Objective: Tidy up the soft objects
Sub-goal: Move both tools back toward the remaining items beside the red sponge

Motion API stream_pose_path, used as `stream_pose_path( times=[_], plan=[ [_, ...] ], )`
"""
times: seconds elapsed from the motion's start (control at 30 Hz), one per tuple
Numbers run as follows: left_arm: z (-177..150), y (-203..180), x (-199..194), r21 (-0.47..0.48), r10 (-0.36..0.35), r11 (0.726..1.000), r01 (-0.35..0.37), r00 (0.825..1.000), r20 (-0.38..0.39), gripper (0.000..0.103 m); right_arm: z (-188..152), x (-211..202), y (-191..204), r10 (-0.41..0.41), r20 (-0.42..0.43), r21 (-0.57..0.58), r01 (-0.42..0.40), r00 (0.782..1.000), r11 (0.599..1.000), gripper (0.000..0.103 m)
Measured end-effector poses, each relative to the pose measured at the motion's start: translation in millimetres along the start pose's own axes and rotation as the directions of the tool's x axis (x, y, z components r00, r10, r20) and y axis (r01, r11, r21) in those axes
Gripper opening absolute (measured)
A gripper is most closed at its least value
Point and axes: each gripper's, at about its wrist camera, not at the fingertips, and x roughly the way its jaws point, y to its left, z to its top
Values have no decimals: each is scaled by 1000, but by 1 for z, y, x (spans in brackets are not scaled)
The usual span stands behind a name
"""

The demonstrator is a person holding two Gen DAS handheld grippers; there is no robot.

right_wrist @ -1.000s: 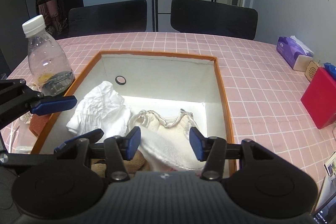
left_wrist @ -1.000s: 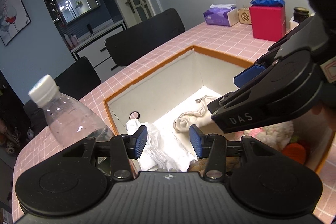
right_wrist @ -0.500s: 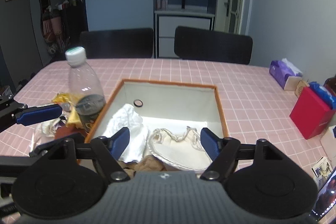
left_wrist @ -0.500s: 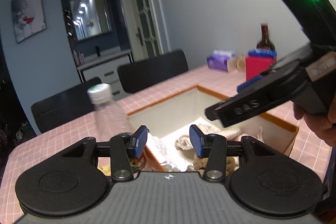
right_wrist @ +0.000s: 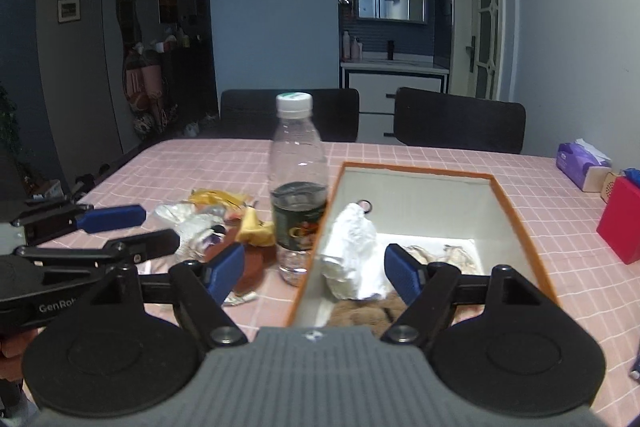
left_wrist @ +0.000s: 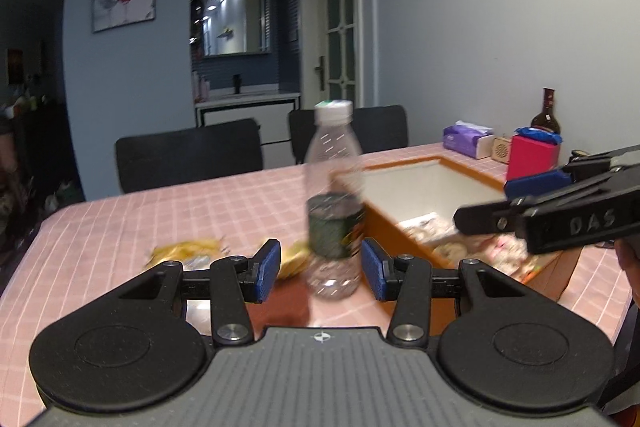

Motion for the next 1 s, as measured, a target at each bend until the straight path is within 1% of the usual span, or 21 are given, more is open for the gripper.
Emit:
stream_pose_path(
  times=[0.13, 0.23, 0.4, 0.47, 0.53, 0.6, 0.67, 0.73, 0.8, 0.87, 0.9, 0.93, 0.97, 1.0],
  plan=[
    [-13, 24, -10, -33, 34, 999, -35, 999, -16, 54, -6, 6, 22, 20, 38, 16, -21, 999, 1000, 76],
    [-19, 40, -12, -74, 64, 995, -66, 997, -34, 54, -13, 17, 39, 41, 48, 27, -42, 998, 999, 76],
    [-33, 70, -14, -102, 91, 990, -99, 993, -81, 53, -25, 41, 71, 56, 48, -17, -55, 997, 998, 76],
    [-38, 77, -11, -109, 89, 989, -100, 991, -105, 54, -30, 51, 83, 55, 46, -47, -53, 997, 998, 74],
    [-43, 84, -9, -124, 72, 988, -88, 989, -129, 53, -35, 62, 92, 56, 39, -65, -54, 998, 996, 71],
    [-47, 90, -5, -134, 58, 988, -79, 986, -153, 53, -39, 74, 97, 64, 16, -68, -63, 998, 996, 66],
    [-51, 95, -2, -141, 57, 987, -82, 983, -174, 53, -43, 88, 103, 74, -12, -64, -74, 997, 995, 64],
    [-54, 101, 4, -151, 51, 985, -81, 980, -193, 53, -45, 100, 106, 73, -38, -63, -75, 997, 995, 60],
    [-55, 107, 11, -163, 43, 983, -78, 977, -209, 54, -46, 111, 109, 73, -52, -67, -77, 996, 995, 60],
    [-52, 112, 20, -169, 43, 982, -83, 972, -232, 54, -47, 122, 111, 57, -63, -72, -62, 996, 995, 61],
    [-51, 115, 26, -174, 39, 981, -82, 970, -238, 54, -47, 128, 111, 48, -67, -72, -52, 997, 996, 63],
    [-49, 116, 30, -181, 34, 980, -80, 969, -243, 60, -46, 134, 111, 37, -72, -69, -42, 997, 997, 70],
    [-47, 118, 34, -185, 27, 980, -73, 970, -240, 68, -45, 140, 110, 27, -78, -63, -32, 997, 998, 74],
    [-44, 119, 38, -184, 21, 981, -65, 973, -232, 69, -44, 145, 108, 23, -83, -51, -27, 996, 998, 76]
  ],
)
